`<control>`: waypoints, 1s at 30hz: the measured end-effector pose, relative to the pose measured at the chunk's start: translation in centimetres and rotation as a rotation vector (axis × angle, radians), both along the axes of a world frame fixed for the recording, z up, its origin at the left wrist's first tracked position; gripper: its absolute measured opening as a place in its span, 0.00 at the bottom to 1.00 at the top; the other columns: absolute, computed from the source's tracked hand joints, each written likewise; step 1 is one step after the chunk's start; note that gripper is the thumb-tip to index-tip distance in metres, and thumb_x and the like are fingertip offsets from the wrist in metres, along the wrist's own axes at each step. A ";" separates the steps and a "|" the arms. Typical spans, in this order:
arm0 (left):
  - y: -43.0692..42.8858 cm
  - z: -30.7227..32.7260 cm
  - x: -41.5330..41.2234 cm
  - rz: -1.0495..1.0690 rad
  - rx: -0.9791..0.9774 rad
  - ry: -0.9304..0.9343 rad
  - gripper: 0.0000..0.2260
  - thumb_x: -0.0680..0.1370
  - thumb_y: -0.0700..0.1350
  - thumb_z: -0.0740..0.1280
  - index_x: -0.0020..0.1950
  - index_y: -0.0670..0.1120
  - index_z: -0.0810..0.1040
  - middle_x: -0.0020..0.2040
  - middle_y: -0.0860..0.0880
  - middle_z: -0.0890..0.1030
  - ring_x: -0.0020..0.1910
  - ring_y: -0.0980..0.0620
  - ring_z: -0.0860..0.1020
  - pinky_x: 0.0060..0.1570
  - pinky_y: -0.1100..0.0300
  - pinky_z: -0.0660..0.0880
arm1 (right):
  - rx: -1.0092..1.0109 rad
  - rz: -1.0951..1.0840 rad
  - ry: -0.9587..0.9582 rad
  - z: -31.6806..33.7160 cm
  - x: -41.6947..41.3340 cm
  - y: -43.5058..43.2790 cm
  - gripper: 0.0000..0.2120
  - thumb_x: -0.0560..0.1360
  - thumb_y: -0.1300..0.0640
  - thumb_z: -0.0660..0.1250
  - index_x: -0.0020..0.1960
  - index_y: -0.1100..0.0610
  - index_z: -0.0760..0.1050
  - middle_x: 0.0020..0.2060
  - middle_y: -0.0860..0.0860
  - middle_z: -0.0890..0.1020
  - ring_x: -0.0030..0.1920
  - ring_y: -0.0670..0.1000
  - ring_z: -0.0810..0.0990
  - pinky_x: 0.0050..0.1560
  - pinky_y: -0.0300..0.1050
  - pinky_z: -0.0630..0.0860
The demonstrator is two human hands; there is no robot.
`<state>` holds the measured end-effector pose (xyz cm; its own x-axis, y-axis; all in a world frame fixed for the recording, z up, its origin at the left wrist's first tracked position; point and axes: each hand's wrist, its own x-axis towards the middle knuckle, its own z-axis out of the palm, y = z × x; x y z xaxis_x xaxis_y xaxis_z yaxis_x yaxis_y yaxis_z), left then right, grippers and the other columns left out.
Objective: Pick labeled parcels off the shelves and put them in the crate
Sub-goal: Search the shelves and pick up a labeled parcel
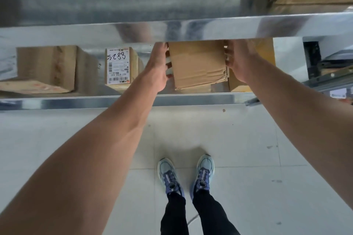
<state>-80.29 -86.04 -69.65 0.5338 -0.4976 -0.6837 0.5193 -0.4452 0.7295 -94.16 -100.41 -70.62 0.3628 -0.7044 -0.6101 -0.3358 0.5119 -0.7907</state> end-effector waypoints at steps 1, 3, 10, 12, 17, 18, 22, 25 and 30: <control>0.2 0.1 0.2 0.020 -0.023 -0.014 0.19 0.81 0.55 0.55 0.60 0.48 0.81 0.57 0.50 0.83 0.59 0.48 0.78 0.62 0.46 0.69 | -0.019 -0.019 -0.011 0.0 0.0 -0.1 0.19 0.83 0.48 0.54 0.65 0.52 0.77 0.58 0.49 0.84 0.58 0.52 0.83 0.64 0.55 0.78; 0.6 0.0 0.4 0.047 -0.084 -0.049 0.21 0.82 0.56 0.55 0.63 0.48 0.80 0.61 0.52 0.83 0.60 0.50 0.78 0.58 0.49 0.67 | -0.038 -0.038 -0.039 0.0 -0.2 -0.1 0.19 0.81 0.49 0.56 0.65 0.52 0.78 0.59 0.49 0.85 0.60 0.53 0.84 0.70 0.59 0.73; 1.4 -1.1 0.3 0.053 -0.234 0.019 0.26 0.83 0.62 0.48 0.71 0.53 0.75 0.69 0.56 0.79 0.68 0.56 0.74 0.63 0.46 0.64 | -0.046 -0.054 -0.091 -0.9 -1.5 0.8 0.25 0.83 0.42 0.55 0.66 0.57 0.78 0.59 0.50 0.85 0.61 0.52 0.84 0.72 0.60 0.72; 1.6 -1.1 0.3 0.089 -0.278 0.054 0.23 0.82 0.61 0.49 0.65 0.53 0.77 0.69 0.54 0.79 0.69 0.54 0.74 0.66 0.46 0.65 | -0.060 -0.060 -0.139 -0.8 -1.5 0.9 0.24 0.84 0.43 0.56 0.67 0.58 0.77 0.61 0.52 0.85 0.61 0.53 0.84 0.69 0.58 0.75; 1.5 -1.3 0.5 0.118 -0.294 0.041 0.24 0.82 0.63 0.46 0.58 0.54 0.78 0.63 0.58 0.82 0.68 0.57 0.75 0.72 0.38 0.53 | -0.063 -0.042 -0.100 -1.2 -1.5 1.3 0.26 0.83 0.38 0.52 0.65 0.56 0.77 0.64 0.51 0.82 0.67 0.52 0.80 0.75 0.57 0.68; 1.5 -1.6 0.5 0.111 -0.272 0.031 0.25 0.83 0.63 0.45 0.60 0.54 0.78 0.64 0.58 0.82 0.68 0.58 0.74 0.73 0.39 0.52 | -0.051 -0.031 -0.086 -1.6 -1.7 1.4 0.27 0.83 0.37 0.52 0.64 0.55 0.77 0.65 0.52 0.82 0.67 0.53 0.79 0.76 0.57 0.68; 2.6 -2.9 0.1 0.027 -0.193 0.038 0.31 0.82 0.68 0.44 0.64 0.51 0.78 0.67 0.55 0.81 0.72 0.55 0.70 0.74 0.39 0.50 | 0.011 -0.013 -0.072 -2.1 -2.5 2.2 0.31 0.80 0.28 0.49 0.65 0.48 0.76 0.70 0.52 0.78 0.71 0.56 0.76 0.75 0.60 0.68; 3.0 -3.2 0.3 0.030 -0.115 0.028 0.32 0.81 0.71 0.48 0.61 0.50 0.81 0.64 0.52 0.83 0.67 0.52 0.76 0.74 0.39 0.57 | 0.026 0.019 -0.055 -1.9 -2.5 2.5 0.26 0.81 0.29 0.45 0.57 0.40 0.76 0.69 0.52 0.79 0.69 0.57 0.77 0.73 0.62 0.70; 1.9 -2.3 0.9 -0.014 -0.026 0.005 0.33 0.81 0.71 0.44 0.72 0.56 0.76 0.68 0.50 0.79 0.64 0.49 0.75 0.73 0.40 0.61 | 0.008 0.013 -0.005 -1.2 -1.7 1.5 0.24 0.84 0.33 0.45 0.51 0.42 0.75 0.66 0.52 0.82 0.66 0.56 0.79 0.71 0.62 0.71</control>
